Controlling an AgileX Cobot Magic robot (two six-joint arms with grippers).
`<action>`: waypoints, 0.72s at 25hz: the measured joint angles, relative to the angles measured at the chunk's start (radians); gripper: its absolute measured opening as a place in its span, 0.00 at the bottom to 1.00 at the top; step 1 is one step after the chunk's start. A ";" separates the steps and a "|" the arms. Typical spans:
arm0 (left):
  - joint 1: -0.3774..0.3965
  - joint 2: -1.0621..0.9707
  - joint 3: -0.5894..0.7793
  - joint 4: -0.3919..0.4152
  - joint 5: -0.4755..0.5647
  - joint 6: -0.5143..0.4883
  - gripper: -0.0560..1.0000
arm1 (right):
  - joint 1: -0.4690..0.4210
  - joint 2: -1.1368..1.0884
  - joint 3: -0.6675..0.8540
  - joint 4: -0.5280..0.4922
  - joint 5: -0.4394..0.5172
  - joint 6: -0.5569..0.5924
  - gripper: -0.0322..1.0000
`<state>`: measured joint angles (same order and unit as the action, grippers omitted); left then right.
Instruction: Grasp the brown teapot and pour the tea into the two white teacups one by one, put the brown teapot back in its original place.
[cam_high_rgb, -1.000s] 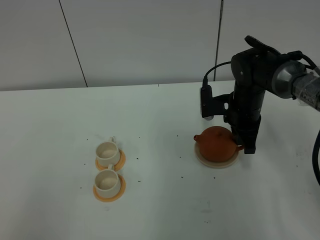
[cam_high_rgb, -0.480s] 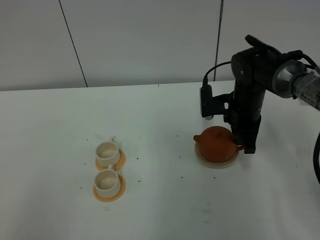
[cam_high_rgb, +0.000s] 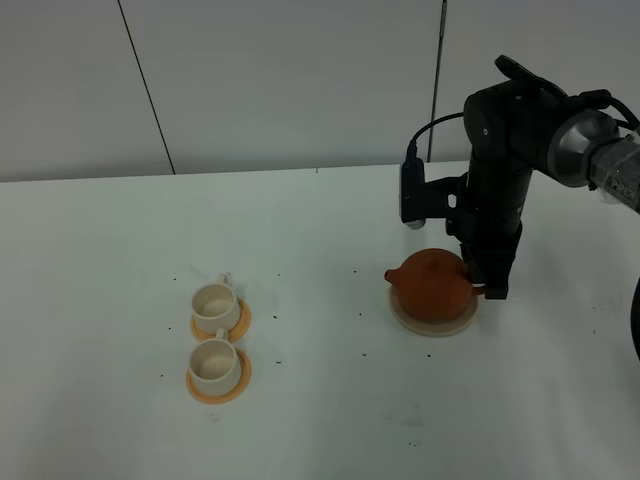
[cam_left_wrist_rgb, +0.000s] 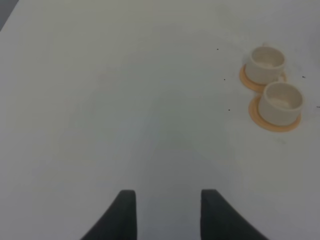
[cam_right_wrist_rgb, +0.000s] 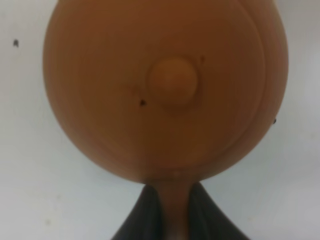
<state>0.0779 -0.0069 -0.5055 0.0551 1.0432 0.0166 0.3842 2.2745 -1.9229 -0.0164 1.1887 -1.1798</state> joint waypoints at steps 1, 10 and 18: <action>0.000 0.000 0.000 0.000 0.000 0.000 0.41 | 0.000 0.000 -0.004 0.005 0.001 0.000 0.12; 0.000 0.000 0.000 0.000 0.000 0.000 0.41 | 0.000 0.000 -0.024 0.016 0.020 0.037 0.12; 0.000 0.000 0.000 0.000 0.000 0.000 0.41 | -0.015 0.000 -0.115 0.094 0.030 0.146 0.12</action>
<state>0.0779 -0.0069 -0.5055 0.0551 1.0432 0.0166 0.3697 2.2745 -2.0380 0.0773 1.2183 -1.0341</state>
